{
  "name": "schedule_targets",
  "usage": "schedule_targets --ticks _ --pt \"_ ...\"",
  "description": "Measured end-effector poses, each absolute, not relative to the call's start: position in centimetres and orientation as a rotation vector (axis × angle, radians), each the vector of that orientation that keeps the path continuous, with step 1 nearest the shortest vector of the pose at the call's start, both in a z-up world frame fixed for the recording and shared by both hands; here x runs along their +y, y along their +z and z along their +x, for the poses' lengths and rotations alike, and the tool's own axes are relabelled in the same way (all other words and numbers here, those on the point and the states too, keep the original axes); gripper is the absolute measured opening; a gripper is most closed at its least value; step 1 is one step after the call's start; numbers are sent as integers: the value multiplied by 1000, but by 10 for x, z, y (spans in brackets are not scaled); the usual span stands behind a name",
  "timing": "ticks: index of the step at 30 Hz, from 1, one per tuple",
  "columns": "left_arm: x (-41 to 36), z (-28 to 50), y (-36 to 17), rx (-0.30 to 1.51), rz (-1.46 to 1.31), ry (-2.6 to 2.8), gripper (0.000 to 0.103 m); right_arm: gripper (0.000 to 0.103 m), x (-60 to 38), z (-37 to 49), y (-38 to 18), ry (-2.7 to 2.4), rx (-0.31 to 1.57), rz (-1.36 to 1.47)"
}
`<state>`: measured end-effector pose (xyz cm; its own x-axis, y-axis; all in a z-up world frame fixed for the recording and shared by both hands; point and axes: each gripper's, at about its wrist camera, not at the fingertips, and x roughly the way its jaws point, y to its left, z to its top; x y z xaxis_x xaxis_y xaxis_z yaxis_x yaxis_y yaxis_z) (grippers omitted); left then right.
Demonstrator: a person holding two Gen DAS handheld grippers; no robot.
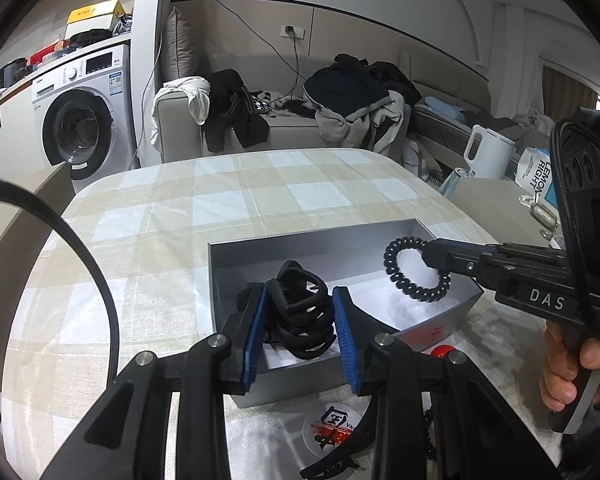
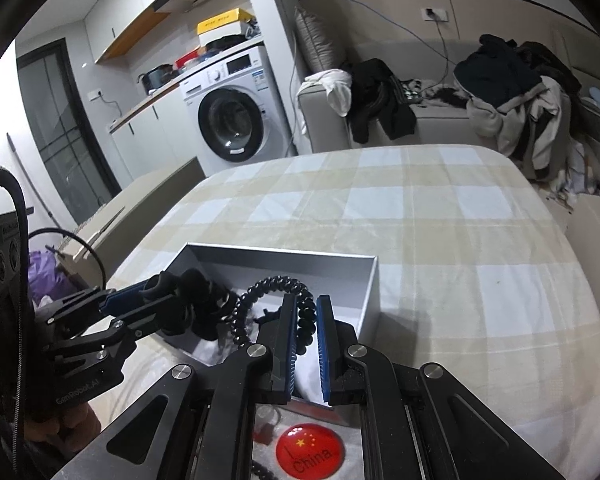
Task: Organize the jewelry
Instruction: 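Place the bracelet in the box with the right gripper while the left drops hair ties in, then withdraw both grippers from the box, opened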
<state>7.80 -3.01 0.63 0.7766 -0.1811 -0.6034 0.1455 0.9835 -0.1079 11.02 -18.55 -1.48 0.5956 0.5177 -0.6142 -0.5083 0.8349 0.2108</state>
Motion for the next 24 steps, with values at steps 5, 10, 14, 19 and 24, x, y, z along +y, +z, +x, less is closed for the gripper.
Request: schedule_targets --ticks 5,10,14,19,24 --pt "-29 77 8 669 -75 -186 27 16 -182 110 -14 592 730 6" --pt "-23 71 14 667 -128 -186 59 41 -197 100 -1 575 699 33" --pt "-22 59 19 621 -139 -177 82 70 -211 88 5 574 697 52" --pt "-18 42 21 583 -146 -148 102 103 -227 71 4 493 706 47" --pt "-16 31 12 613 -154 -126 102 103 -238 63 -13 460 743 34"
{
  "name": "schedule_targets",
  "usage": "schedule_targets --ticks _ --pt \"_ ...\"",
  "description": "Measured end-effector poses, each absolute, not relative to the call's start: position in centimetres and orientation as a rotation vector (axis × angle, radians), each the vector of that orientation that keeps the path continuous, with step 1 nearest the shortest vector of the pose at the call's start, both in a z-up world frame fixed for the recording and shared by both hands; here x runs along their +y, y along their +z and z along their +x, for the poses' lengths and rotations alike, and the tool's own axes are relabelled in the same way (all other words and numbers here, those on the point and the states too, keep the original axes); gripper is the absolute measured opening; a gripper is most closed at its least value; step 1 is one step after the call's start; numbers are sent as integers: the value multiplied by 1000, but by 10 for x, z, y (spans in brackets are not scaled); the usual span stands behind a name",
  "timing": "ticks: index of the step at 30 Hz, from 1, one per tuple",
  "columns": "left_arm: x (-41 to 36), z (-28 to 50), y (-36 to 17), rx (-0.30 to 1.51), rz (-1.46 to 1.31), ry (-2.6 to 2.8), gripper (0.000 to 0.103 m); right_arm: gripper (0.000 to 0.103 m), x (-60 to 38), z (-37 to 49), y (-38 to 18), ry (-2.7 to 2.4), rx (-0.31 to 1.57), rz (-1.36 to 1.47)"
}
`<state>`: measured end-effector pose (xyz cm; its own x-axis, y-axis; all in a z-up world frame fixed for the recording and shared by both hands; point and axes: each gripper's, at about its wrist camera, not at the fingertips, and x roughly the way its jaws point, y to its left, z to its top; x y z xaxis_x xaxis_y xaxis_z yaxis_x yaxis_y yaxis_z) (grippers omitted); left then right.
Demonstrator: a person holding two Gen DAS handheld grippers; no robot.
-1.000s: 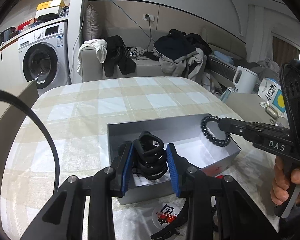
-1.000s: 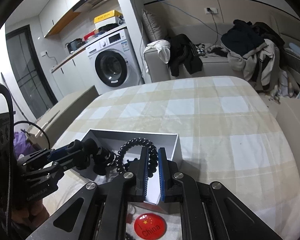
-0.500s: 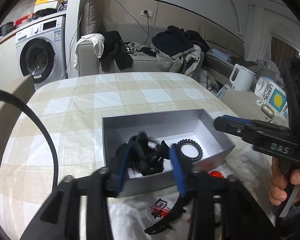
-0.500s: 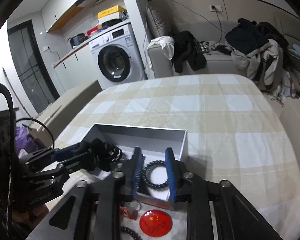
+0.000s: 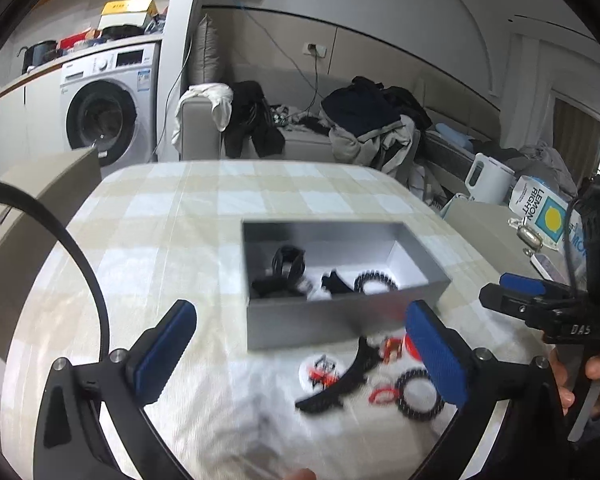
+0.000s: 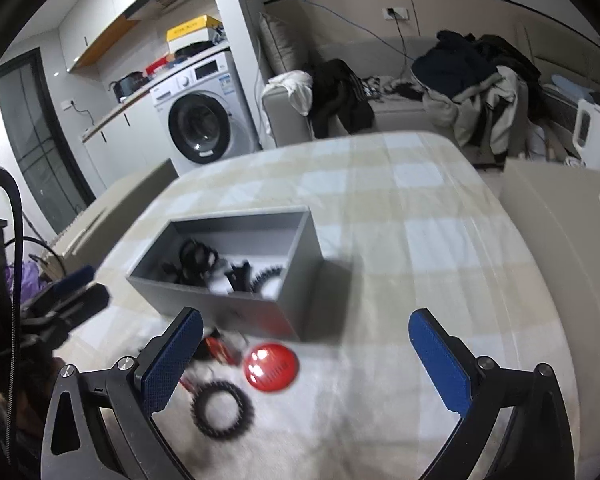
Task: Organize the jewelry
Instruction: 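Withdraw both grippers from the box, opened, then grasp the red China badge with the right gripper while the left grasps the black hair clip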
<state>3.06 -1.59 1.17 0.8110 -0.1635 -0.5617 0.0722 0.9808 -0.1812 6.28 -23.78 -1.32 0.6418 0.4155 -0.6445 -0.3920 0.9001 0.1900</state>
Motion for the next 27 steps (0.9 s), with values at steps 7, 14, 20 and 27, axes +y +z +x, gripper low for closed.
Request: schedule_targets --ticks 7,14,20,27 --pt "-22 28 -8 691 -118 -99 102 100 -227 60 -45 502 865 -54" --pt "-24 32 -18 730 -109 -107 102 68 -205 66 -61 552 933 -151" --pt "-18 29 -23 746 -126 -108 102 54 -189 71 -63 564 936 -231" --pt "-16 30 -25 763 -134 -111 102 44 -175 66 -65 577 928 -301"
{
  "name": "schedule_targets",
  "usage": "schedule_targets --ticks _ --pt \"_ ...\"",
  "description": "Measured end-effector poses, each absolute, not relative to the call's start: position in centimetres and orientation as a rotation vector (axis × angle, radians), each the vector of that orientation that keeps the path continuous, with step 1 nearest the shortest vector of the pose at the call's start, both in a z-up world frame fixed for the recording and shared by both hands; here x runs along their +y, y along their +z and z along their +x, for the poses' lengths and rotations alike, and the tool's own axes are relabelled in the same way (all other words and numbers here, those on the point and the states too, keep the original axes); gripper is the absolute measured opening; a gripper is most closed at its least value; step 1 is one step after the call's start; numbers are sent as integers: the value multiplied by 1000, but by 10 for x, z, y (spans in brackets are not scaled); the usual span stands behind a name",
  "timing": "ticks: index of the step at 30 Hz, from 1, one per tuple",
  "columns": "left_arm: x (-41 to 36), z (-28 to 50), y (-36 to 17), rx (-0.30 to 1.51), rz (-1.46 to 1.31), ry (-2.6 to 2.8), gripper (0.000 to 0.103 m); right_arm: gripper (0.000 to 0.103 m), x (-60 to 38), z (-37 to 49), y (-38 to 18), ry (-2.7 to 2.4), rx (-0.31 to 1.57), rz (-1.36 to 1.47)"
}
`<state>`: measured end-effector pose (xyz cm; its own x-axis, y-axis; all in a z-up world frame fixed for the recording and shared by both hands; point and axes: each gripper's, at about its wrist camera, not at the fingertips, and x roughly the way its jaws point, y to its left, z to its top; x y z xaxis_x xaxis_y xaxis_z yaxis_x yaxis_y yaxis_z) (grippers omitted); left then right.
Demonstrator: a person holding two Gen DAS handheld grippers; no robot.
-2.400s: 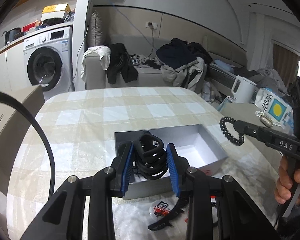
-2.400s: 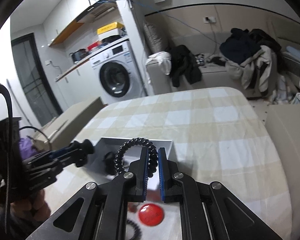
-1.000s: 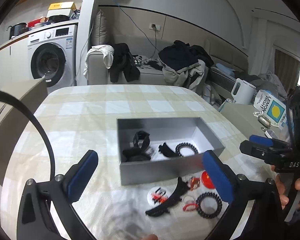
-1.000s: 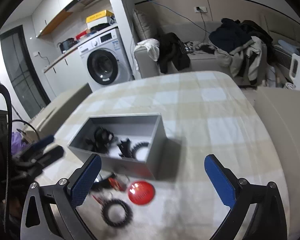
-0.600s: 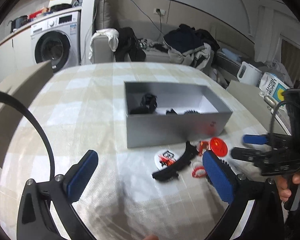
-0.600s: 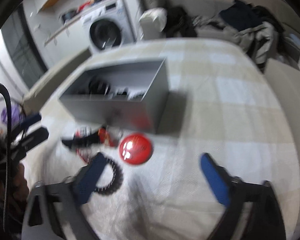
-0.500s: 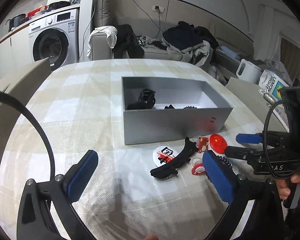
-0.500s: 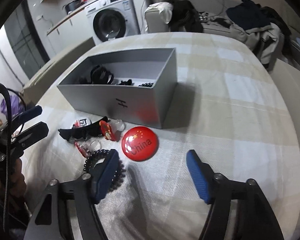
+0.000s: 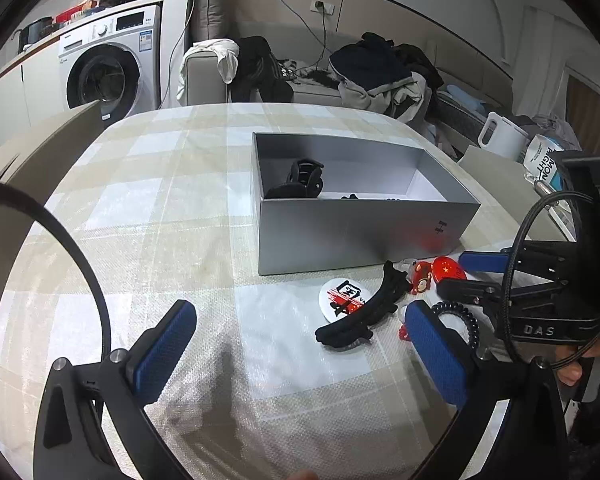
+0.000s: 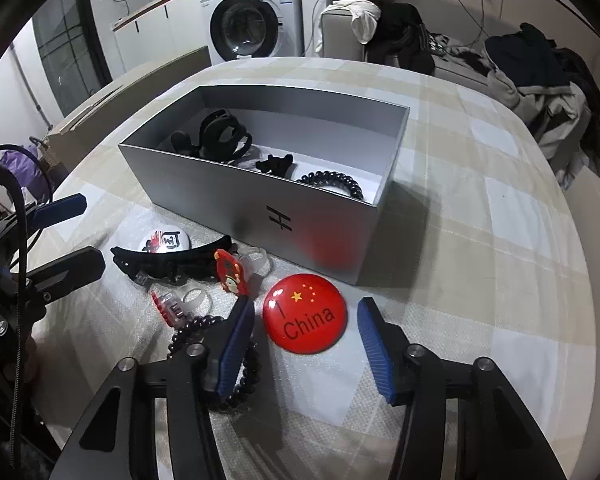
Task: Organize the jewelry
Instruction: 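Grasp the red China badge with the right gripper while the left grasps the black hair clip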
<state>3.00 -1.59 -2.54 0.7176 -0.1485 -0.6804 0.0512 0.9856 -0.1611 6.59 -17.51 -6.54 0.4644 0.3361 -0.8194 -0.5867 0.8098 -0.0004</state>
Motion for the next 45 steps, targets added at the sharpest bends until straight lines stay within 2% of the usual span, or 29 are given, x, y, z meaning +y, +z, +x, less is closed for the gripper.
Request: schedule_targets --ticks 4,12,16,17,20,22,45 --pt "-16 31 -27 779 -128 -106 102 42 -172 64 -67 580 905 -351" --pt "-29 37 -32 849 -81 -133 100 42 -206 56 -51 645 877 -115" --pt "-29 44 -40 913 -89 -150 70 42 -217 52 -42 640 850 -76" --pt "-31 43 -40 905 -68 -138 67 42 -219 51 -41 646 849 -72" --pt "-36 41 -39 910 -13 -137 53 42 -220 51 -40 646 841 -68" --pt "-36 37 -39 905 -11 -151 27 42 -220 51 -40 643 840 -63" --pt "-14 15 7 660 -148 -140 27 42 -216 38 -10 687 718 -19"
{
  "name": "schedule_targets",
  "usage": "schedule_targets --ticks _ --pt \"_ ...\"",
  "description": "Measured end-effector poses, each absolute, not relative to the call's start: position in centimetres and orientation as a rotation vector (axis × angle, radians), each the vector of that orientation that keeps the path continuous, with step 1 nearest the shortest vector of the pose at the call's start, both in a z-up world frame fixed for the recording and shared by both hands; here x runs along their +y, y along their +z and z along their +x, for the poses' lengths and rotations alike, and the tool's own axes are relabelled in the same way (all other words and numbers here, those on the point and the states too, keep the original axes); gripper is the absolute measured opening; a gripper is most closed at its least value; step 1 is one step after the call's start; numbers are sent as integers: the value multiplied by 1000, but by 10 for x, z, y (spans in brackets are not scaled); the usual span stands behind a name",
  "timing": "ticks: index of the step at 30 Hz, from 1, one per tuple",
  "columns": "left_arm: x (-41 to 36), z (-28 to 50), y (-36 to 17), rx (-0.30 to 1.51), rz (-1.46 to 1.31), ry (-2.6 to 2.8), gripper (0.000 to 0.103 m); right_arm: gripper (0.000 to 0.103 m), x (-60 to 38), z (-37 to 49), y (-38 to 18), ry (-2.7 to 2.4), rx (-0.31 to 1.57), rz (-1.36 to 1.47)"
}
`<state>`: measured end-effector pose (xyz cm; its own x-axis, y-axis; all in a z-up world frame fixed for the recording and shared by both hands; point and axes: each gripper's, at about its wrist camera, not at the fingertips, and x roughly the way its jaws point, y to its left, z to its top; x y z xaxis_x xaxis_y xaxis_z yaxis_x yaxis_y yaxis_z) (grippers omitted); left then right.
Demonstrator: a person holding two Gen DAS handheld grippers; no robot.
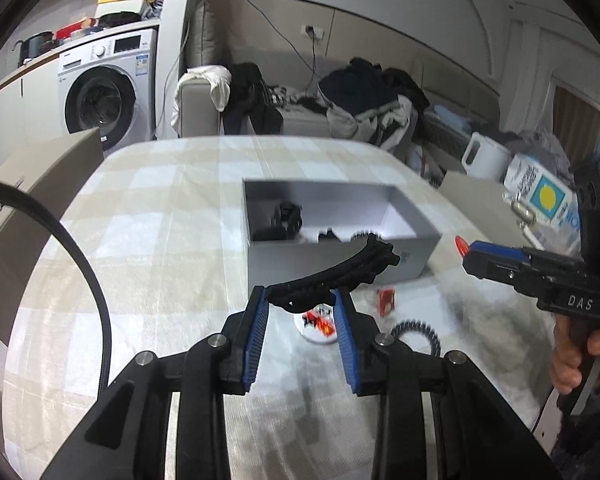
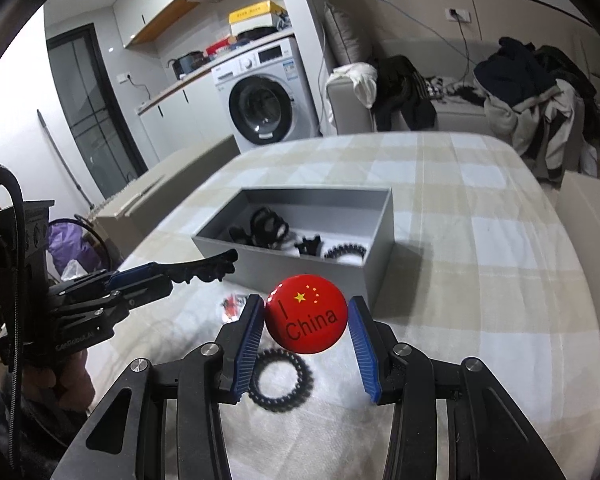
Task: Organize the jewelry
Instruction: 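Grasp the red China badge with the right gripper while the left grasps the black hair clip, then lower the badge and hair clip into the box and open both grippers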
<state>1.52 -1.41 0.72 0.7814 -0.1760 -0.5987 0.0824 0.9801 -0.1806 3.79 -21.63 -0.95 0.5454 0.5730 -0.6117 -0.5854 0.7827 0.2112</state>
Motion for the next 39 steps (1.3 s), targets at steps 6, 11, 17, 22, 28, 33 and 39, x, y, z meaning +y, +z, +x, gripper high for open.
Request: schedule_targets --ticks 6,11,17,22,28,33,39 --pt "-12 25 17 613 -177 -142 27 42 -219 38 13 670 647 25" --pt "-11 35 24 584 -171 -149 27 42 -218 47 22 655 631 50" --pt "-11 46 21 576 -182 -154 27 42 -213 65 16 637 661 84" --pt "-14 55 16 594 -159 -145 27 42 -208 82 3 635 706 120" --pt "-15 65 9 632 -146 -132 27 42 -197 95 -4 640 716 114" --pt "-14 67 7 644 -143 -119 27 42 -190 101 -7 634 717 87" --pt "-20 72 6 658 -120 -126 27 42 -187 106 -11 638 725 81"
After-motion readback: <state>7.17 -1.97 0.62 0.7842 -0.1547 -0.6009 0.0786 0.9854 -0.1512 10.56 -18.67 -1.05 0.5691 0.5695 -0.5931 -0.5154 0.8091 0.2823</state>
